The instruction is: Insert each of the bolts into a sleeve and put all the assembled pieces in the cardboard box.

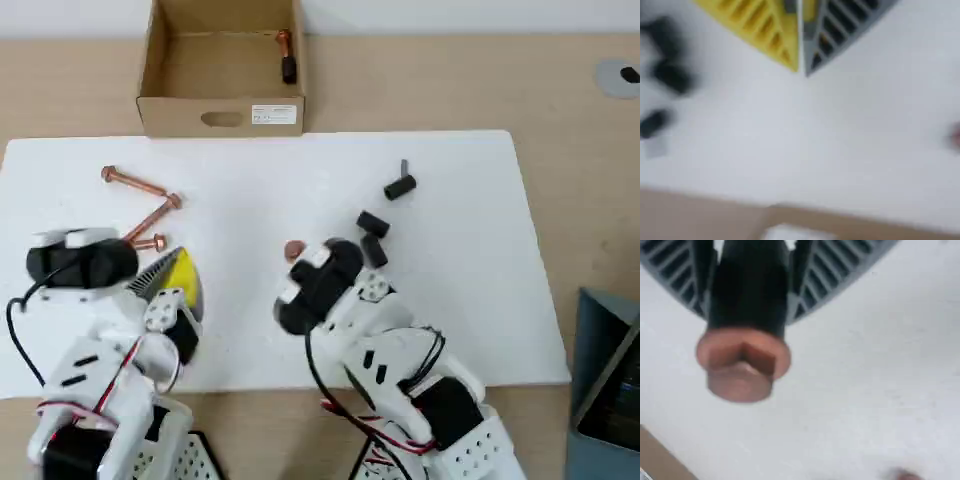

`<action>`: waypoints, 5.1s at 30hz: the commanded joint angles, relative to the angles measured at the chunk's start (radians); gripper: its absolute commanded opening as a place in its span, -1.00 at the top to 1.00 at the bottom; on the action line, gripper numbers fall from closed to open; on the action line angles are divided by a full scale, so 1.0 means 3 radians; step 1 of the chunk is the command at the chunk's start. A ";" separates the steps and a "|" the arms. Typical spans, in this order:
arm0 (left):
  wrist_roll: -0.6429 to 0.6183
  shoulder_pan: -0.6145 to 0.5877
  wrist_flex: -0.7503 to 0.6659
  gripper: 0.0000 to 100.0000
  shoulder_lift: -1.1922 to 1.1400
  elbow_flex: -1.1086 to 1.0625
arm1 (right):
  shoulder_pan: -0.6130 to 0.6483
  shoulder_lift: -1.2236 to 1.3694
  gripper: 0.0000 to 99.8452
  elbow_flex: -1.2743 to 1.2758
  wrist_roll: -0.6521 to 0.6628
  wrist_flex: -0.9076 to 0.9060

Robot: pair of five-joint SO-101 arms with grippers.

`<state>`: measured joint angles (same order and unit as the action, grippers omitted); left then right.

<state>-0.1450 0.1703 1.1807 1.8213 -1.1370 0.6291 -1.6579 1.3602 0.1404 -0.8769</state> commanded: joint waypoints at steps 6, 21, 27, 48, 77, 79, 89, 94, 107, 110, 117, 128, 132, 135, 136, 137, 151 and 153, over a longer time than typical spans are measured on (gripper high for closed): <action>0.0542 -0.0941 -0.0026 1.00 0.0008 -0.0869 | -0.0724 -0.0023 0.98 -0.0090 -0.0486 0.0066; 0.0670 -0.1130 -0.0338 1.00 0.0013 -0.1586 | -0.0780 0.2100 0.98 -0.2074 -0.0491 0.0061; 0.0670 -0.1125 -0.0378 1.00 0.0013 -0.1683 | -0.0780 0.3506 0.98 -0.3419 -0.0481 0.0066; 0.0670 -0.1110 -0.0373 1.00 0.0013 -0.1683 | -0.0688 0.8247 0.98 -0.8411 0.1130 0.0066; 0.0670 -0.1105 -0.0363 1.00 0.0013 -0.1678 | -0.0504 0.9761 0.74 -1.0083 0.1606 0.0020; 0.0670 -0.1105 -0.0363 1.00 0.0013 -0.1678 | -0.0504 0.9638 0.74 -1.0083 0.1606 -0.0143; 0.0670 -0.1105 -0.0358 1.00 0.0013 -0.1678 | -0.0586 0.8835 0.82 -1.0083 0.1187 -0.1263; 0.0670 -0.1105 -0.0358 1.00 0.0013 -0.1672 | -0.0647 0.8528 0.98 -1.0083 0.1181 -0.1790; 0.0670 -0.1105 -0.0358 1.00 0.0013 -0.1672 | -0.0867 0.7797 0.98 -1.0058 0.1038 -0.3038; 0.0670 -0.1105 -0.0358 1.00 0.0013 -0.1672 | -0.0903 0.7618 0.98 -1.0042 0.0900 -0.3038; 0.0670 -0.1105 -0.0358 1.00 0.0013 -0.1672 | -0.1020 0.6866 0.98 -0.9127 0.0665 -0.3043; 0.0670 -0.1105 -0.0358 1.00 0.0013 -0.1672 | -0.1148 0.5245 0.98 -0.6258 0.0665 -0.3038; 0.0670 -0.1105 -0.0358 1.00 0.0013 -0.1672 | -0.1148 0.4923 0.98 -0.5306 0.0680 -0.3033; 0.0670 -0.1105 -0.0358 1.00 0.0013 -0.1672 | -0.1148 0.4815 0.98 -0.4769 0.0685 -0.2931; 0.0670 -0.1105 -0.0358 1.00 0.0013 -0.1672 | -0.1148 0.4805 0.98 -0.4631 0.0685 -0.2869; 0.0670 -0.1110 -0.0358 1.00 0.0013 -0.1672 | -0.1148 0.4810 0.98 -0.4514 0.0685 -0.2808; 0.0660 -0.1120 -0.0358 1.00 0.0013 -0.1672 | -0.1348 0.4820 0.87 -0.2938 0.0670 -0.1325; 0.0660 -0.1115 -0.0358 1.00 0.0013 -0.1672 | -0.1348 0.4882 0.81 -0.2846 0.0670 -0.1222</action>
<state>0.0468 -0.1611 1.0871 1.8167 -1.6464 0.2378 -0.1711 0.4810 0.3475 -1.2958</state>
